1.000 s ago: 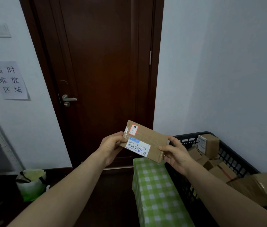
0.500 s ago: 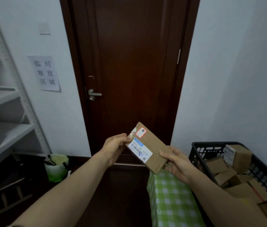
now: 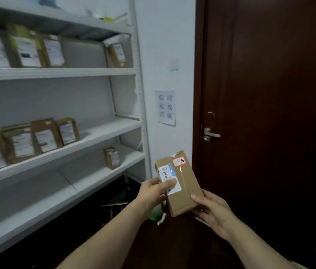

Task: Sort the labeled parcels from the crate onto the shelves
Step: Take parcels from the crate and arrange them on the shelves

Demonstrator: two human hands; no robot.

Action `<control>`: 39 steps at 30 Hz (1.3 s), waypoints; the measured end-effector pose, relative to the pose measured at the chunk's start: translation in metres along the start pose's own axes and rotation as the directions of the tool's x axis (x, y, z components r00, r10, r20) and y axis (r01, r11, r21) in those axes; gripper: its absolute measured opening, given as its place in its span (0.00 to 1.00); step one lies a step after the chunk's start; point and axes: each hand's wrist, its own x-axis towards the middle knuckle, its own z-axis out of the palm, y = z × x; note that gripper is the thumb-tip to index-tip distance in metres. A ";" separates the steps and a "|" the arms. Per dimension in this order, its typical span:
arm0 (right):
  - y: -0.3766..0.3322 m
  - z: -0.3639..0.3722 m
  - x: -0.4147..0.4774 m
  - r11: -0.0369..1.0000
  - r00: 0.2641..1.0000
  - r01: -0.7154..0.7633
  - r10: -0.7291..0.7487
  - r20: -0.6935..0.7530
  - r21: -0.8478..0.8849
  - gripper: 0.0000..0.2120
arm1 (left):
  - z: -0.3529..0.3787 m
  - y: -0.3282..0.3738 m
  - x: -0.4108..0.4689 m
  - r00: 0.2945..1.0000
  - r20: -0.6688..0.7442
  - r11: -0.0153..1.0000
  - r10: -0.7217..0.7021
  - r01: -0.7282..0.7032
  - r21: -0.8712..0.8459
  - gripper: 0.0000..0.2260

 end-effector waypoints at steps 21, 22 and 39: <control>-0.060 0.282 0.262 0.985 0.942 0.151 -0.168 0.292 0.081 0.16 | -0.217 0.190 0.148 0.878 -0.283 0.921 0.387 -0.382 0.075 0.17; -0.064 0.287 0.274 0.983 0.936 0.160 -0.179 0.302 0.088 0.17 | -0.221 0.196 0.159 0.861 -0.311 0.913 0.402 -0.401 0.070 0.20; -0.162 0.283 0.496 0.975 0.836 0.212 -0.216 0.504 0.067 0.19 | -0.191 0.277 0.355 0.718 -0.506 0.857 0.478 -0.507 0.091 0.19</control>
